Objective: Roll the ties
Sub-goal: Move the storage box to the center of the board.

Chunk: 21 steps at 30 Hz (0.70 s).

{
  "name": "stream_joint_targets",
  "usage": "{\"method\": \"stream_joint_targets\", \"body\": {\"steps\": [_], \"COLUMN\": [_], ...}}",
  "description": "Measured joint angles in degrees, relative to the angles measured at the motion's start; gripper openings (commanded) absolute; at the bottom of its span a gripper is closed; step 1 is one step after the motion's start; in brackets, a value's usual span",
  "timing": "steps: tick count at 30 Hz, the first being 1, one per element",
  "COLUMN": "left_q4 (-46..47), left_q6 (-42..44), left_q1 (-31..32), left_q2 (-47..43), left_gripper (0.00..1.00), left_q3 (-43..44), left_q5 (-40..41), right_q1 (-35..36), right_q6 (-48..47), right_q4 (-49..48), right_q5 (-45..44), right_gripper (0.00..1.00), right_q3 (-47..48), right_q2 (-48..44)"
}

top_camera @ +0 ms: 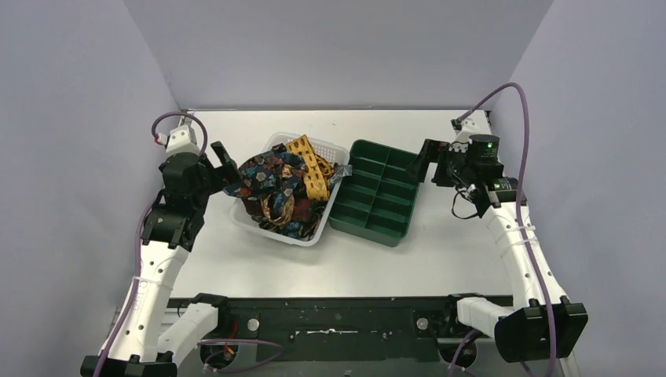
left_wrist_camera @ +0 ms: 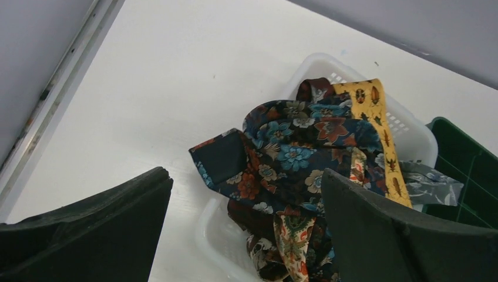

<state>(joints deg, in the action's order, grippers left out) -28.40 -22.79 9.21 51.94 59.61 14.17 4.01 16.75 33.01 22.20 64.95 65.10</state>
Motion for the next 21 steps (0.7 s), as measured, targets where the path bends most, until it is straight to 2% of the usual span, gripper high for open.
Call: {"method": "stream_joint_targets", "body": {"steps": [5,9,14,21], "left_q4": [-5.95,-12.11,-13.2,-15.78], "left_q6": [-7.85,-16.13,-21.81,-22.47], "left_q1": [0.0,-0.11,-0.26,-0.26], "left_q2": [-1.99,-7.74,-19.02,-23.67], "left_gripper": [0.97,0.97,0.97,0.97], "left_q3": [-2.08,-4.52,-12.83,-18.64], "left_q5": [6.54,6.43,-4.04,-16.65], "right_q1": [0.7,0.96,0.98,4.35], "right_q6": [1.11,1.55,1.57,2.03], "right_q4": [-0.09,0.92,4.85,0.35], "right_q5": [2.51,3.13,2.62,3.41], "right_gripper": [1.0,1.0,1.0,1.0], "right_q3": [-5.07,-7.43,-4.17,-2.12], "right_q2": [-0.13,0.17,4.79,12.35]}}
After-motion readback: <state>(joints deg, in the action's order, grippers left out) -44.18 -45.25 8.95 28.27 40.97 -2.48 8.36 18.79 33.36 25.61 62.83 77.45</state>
